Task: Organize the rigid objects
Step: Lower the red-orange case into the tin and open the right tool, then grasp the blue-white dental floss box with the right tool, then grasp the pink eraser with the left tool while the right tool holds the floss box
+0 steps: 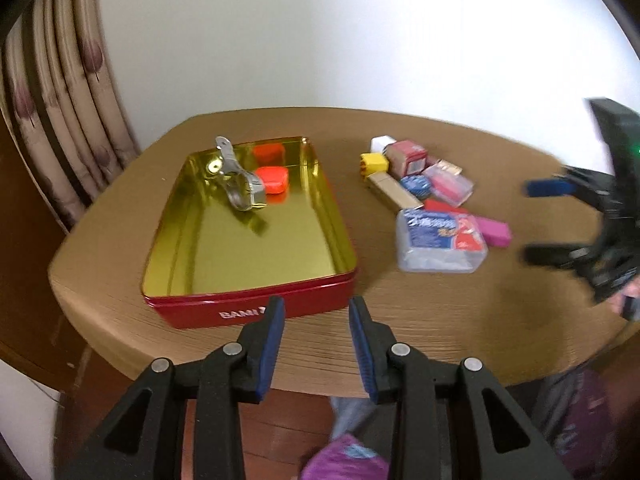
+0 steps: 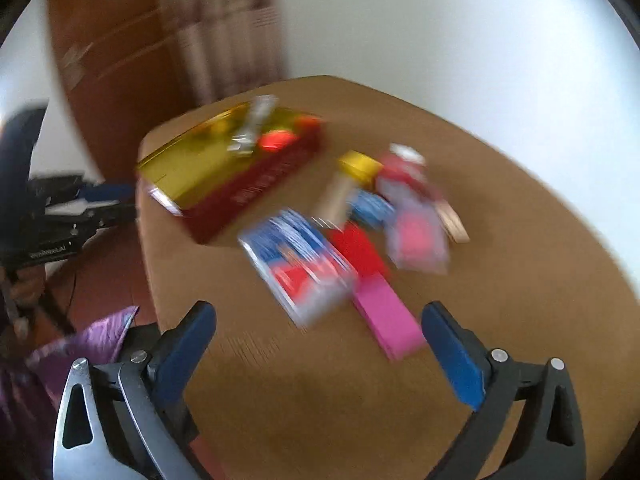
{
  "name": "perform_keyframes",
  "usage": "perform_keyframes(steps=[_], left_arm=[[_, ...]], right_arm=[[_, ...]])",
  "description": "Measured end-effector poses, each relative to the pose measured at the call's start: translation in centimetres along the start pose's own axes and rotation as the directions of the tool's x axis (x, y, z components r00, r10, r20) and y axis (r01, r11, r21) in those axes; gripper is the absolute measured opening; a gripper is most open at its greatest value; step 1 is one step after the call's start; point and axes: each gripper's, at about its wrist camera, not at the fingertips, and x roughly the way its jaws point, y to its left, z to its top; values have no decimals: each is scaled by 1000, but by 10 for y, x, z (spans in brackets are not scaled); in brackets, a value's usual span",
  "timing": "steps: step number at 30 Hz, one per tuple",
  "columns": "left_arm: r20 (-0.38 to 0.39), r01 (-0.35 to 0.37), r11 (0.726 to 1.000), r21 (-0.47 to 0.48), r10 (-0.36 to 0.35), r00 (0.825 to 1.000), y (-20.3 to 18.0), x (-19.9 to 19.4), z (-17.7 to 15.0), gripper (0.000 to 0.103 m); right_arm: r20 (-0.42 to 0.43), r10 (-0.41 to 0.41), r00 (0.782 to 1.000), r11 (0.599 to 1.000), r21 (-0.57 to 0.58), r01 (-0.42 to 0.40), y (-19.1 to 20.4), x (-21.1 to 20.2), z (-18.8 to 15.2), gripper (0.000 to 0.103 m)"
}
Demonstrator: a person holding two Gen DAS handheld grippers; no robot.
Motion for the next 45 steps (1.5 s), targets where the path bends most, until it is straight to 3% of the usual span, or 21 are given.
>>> perform_keyframes(steps=[7,13,14,16,17,21,23,27,30,33,36,40,43,45], left_arm=[[-28,40,998,-56,-42,999,16,9,-2,35],[-77,103,986,-130,-113,991,29,19,-5,35],[-79,108,985,-134,-120,990,30,19,-5,35],[-80,113,985,-132,-124,989,29,18,-5,35],[-80,109,986,-125,-120,990,28,18,-6,35],[-80,86,993,-85,-93,992,23,18,-6,35],[-82,84,993,-78,-90,993,21,18,-7,35],[-88,105,992,-65,-110,990,17,18,-8,35],[-119,170,984,-51,-175,977,5,20,-9,35],[-186,279,959,-47,-283,941,-15,26,-6,35],[-249,382,923,-53,-383,890,-45,34,6,35],[-308,473,862,-183,-507,805,-86,56,33,39],[-347,464,823,-328,-561,752,-112,80,53,39],[-371,415,801,-431,-576,728,-127,98,63,39]], right_arm=[[-227,36,973,978,-191,-80,19,63,40,100],[-317,-13,948,966,-247,-69,20,90,46,99],[-338,1,941,968,-236,-86,19,93,46,96],[-382,35,924,971,-207,-122,17,101,42,67],[-390,16,921,970,-216,-108,20,107,44,60],[-370,-18,929,981,-186,-54,25,104,39,58],[-325,-27,945,990,-137,-19,24,87,32,58],[-161,0,987,987,159,26,-19,22,3,58],[-76,-36,996,917,393,63,-66,-27,-45,58],[-109,-138,984,859,482,174,-99,-60,-98,58],[-144,-177,974,818,529,227,-127,-75,-138,58],[-143,-196,970,805,541,242,-145,-86,-158,58],[-132,-182,974,808,544,225,-152,-80,-172,58],[-120,-171,978,815,541,208,-155,-81,-174,58]])
